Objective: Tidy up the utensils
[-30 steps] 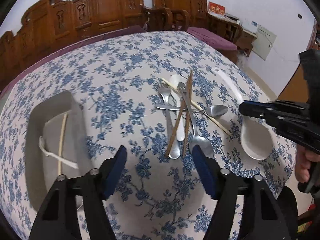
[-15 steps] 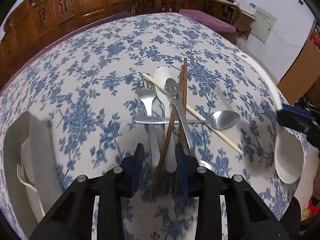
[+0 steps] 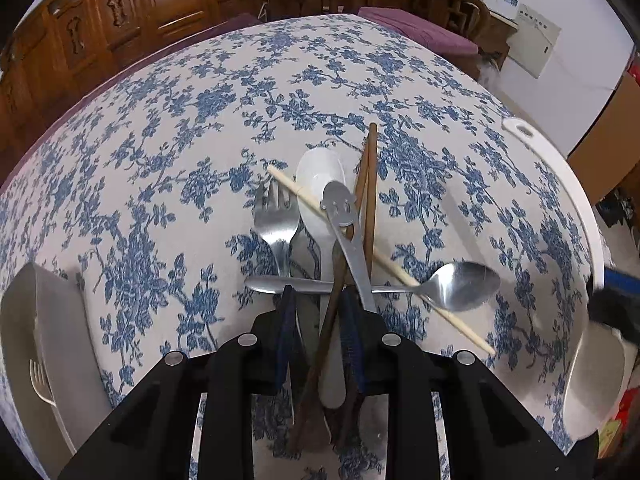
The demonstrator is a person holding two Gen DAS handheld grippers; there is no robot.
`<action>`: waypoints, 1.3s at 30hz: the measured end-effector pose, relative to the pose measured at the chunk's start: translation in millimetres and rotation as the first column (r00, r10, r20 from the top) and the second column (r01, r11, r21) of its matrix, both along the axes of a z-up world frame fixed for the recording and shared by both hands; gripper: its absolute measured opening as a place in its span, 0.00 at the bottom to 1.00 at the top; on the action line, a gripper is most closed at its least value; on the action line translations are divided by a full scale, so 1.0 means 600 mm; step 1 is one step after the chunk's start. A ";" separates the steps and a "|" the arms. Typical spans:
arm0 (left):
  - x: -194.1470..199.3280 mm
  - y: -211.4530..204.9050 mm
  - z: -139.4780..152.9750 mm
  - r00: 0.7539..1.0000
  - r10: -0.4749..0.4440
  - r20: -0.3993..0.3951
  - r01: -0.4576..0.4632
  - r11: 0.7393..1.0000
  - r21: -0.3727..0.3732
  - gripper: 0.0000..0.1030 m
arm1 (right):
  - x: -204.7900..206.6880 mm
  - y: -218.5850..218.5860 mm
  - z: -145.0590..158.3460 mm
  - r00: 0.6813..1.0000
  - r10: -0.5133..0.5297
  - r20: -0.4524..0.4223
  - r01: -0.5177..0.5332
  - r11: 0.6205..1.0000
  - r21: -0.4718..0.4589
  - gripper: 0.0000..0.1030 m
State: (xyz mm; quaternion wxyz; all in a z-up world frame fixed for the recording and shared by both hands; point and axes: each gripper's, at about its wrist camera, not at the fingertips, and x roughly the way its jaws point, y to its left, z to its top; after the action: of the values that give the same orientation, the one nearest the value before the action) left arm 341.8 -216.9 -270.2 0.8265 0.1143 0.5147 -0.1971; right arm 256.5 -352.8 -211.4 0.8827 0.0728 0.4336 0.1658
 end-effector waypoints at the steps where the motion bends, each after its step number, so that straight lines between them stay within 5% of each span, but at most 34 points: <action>1: 0.002 0.000 0.000 1.000 0.002 -0.013 -0.002 1.000 -0.014 0.10 | 0.000 0.001 0.000 1.000 0.001 0.000 -0.001 1.000 -0.002 0.09; 20: -0.037 0.039 0.070 0.997 0.044 0.068 -0.044 0.999 0.000 0.04 | -0.009 0.026 0.010 0.999 0.039 0.017 -0.039 0.999 -0.017 0.09; 39: -0.115 0.098 0.160 0.989 0.039 0.143 -0.027 0.996 -0.087 0.04 | -0.029 0.062 0.056 0.993 0.087 0.079 -0.085 0.996 -0.026 0.09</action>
State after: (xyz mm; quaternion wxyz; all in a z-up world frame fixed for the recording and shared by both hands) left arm 272.9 -157.9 -174.1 0.8689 0.0844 0.4465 -0.1964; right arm 239.2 -315.7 -177.9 0.8922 0.0374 0.4023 0.2017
